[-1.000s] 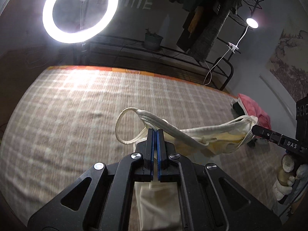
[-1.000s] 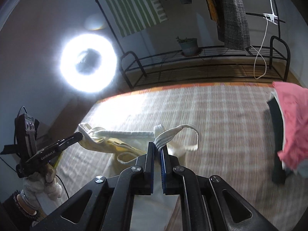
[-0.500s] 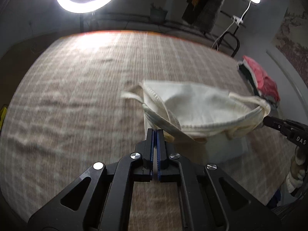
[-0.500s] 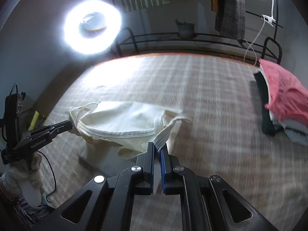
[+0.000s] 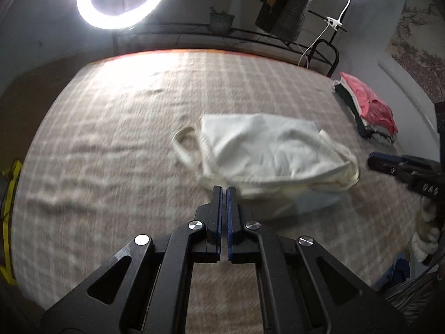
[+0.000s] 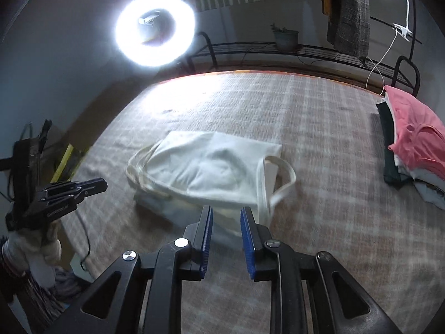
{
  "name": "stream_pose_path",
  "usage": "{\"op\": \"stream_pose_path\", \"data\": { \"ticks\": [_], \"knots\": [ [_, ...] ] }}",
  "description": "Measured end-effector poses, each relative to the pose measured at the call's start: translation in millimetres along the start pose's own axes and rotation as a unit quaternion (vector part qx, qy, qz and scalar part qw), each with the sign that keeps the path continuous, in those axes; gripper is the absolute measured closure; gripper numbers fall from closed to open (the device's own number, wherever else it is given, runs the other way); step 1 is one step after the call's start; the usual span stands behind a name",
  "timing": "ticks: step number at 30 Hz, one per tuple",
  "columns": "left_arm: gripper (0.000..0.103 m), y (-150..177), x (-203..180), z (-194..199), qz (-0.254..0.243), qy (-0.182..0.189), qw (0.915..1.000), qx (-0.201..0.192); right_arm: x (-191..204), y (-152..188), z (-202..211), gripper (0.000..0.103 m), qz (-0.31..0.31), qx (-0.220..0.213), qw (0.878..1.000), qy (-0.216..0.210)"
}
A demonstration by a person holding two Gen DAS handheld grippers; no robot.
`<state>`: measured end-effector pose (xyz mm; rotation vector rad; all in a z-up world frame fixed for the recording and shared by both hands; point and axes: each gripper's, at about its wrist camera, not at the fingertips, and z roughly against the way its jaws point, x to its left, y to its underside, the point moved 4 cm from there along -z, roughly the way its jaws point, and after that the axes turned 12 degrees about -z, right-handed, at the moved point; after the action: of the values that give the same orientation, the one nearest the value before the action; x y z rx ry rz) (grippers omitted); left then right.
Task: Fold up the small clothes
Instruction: 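Open the right tool and release the straps while the left tool holds the bundle edge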
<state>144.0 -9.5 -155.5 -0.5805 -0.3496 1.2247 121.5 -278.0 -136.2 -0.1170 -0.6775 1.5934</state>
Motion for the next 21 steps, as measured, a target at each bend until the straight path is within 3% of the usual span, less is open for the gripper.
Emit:
{"op": "stream_pose_path", "data": {
  "ticks": [5, 10, 15, 21],
  "knots": [
    [0.103, -39.3, -9.6, -35.1, 0.0, 0.018, 0.9998, 0.009, 10.1, -16.8, -30.9, 0.083, 0.001, 0.012, 1.0, 0.0],
    [0.103, -47.5, -12.0, -76.8, 0.023, 0.042, 0.9976, 0.051, 2.9, -26.7, -65.4, 0.083, -0.013, 0.044, 0.999, 0.024],
    [0.103, -27.1, -14.3, -97.7, 0.011, 0.058, 0.9926, 0.106, -17.8, -17.8, -82.3, 0.083, -0.024, 0.088, 0.995, 0.043],
    [0.103, 14.1, -16.5, -74.7, -0.02, 0.061, 0.9907, 0.12, -25.1, 12.5, -71.2, 0.08, -0.017, 0.119, 0.993, 0.022]
  ]
}}
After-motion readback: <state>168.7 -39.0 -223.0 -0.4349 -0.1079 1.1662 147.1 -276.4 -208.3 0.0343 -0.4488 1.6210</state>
